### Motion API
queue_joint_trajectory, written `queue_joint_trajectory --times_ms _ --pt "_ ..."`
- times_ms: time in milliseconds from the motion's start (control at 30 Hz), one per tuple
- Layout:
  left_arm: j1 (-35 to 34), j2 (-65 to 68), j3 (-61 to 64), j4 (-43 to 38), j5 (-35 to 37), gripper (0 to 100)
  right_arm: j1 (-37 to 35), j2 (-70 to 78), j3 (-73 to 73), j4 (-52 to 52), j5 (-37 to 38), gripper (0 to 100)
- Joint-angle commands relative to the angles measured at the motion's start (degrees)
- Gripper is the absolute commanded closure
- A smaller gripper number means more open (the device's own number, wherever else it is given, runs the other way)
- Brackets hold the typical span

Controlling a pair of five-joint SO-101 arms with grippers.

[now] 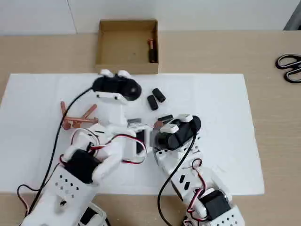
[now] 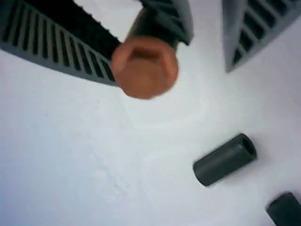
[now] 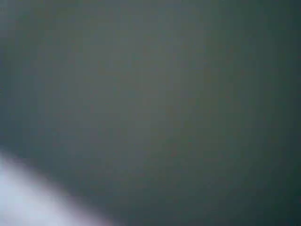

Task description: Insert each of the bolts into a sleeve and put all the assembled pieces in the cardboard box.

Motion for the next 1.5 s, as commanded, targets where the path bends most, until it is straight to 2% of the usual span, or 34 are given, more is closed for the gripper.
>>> queue_joint_trajectory --times_ms 0,133,333,467,600,767,933,1100,1467 --pt "-2.7 -0.8 -4.9 3.0 0.1 70 0.0 -1.3 -0.7 -1.4 -0.4 99.5" --pt "-7.3 -0.8 -7.1 5.6 -2.7 70 0.0 -1.3 0.4 -1.4 -0.4 99.5" --pt "-18.8 -0.8 -7.0 7.6 -9.5 70 0.0 -1.3 2.2 -0.7 -0.3 99.5" --pt "-27.4 -0.8 -7.0 11.0 -11.9 70 0.0 -0.8 1.1 2.5 -0.3 99.5" --pt "-34.9 -0.7 -6.9 13.5 -17.7 70 2.0 -0.7 -2.1 7.4 -0.2 99.5" --pt "-37.4 -0.8 -7.2 14.9 -21.5 70 4.0 0.8 -14.5 16.1 1.0 99.5" --pt "-37.4 -0.8 -7.3 14.8 -21.6 70 4.4 13.5 -28.5 17.6 3.9 99.5" --pt "-37.4 -0.8 -7.0 14.1 -21.7 70 5.6 31.0 -42.6 8.1 3.9 99.5" --pt "-37.5 -0.8 -6.9 14.3 -21.7 70 8.9 68.9 -60.0 -29.1 3.8 99.5"
